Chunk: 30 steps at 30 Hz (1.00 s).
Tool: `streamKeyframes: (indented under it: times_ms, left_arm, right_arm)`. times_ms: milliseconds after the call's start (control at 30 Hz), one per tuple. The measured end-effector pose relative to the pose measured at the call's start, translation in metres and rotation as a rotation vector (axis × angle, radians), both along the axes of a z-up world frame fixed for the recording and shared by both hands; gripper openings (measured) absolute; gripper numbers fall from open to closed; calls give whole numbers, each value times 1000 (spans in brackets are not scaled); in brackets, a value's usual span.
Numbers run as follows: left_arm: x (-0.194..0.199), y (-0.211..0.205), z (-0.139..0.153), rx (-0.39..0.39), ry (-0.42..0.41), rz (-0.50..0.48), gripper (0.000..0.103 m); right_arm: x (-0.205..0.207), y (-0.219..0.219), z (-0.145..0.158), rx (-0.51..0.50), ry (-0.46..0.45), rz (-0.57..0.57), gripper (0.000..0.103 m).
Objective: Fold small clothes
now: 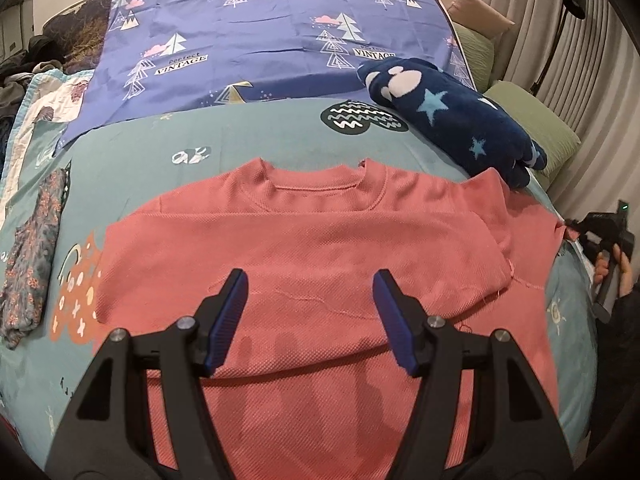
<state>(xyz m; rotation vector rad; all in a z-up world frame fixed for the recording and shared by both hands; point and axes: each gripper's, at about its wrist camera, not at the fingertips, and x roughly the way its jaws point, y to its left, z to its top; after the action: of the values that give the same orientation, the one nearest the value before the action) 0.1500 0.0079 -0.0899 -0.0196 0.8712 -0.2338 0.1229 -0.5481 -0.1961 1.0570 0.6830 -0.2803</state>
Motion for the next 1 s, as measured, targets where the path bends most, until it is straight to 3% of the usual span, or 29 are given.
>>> streamKeyframes:
  times_ms: [167, 300, 467, 567, 633, 733, 767, 800, 1000]
  left_arm:
    - [1, 2, -1, -35, 13, 6, 66]
    - [-3, 5, 1, -44, 4, 1, 66]
    - [-7, 15, 3, -56, -7, 22, 66]
    - [-9, 29, 1, -80, -1, 50, 66]
    - [-11, 41, -2, -107, 11, 72, 66]
    - [-14, 54, -7, -142, 27, 87, 66]
    - [-15, 56, -8, -147, 30, 87, 66]
    - [-17, 58, -10, -150, 33, 86, 66]
    - [-21, 63, -16, -151, 44, 69, 66]
  right_arm:
    - [-5, 42, 77, -160, -170, 130, 4]
    - [-6, 102, 136, -278, -298, 268, 4]
    - [-8, 194, 174, -334, -435, 485, 5]
    - [-5, 255, 176, -329, -476, 643, 6]
    - [-1, 299, 167, -334, -456, 771, 6]
    - [4, 357, 140, -377, -365, 950, 12]
    - [5, 374, 126, -368, -315, 1033, 21]
    - [4, 381, 117, -359, -289, 1073, 29]
    - [-12, 383, 91, -322, -237, 1181, 44]
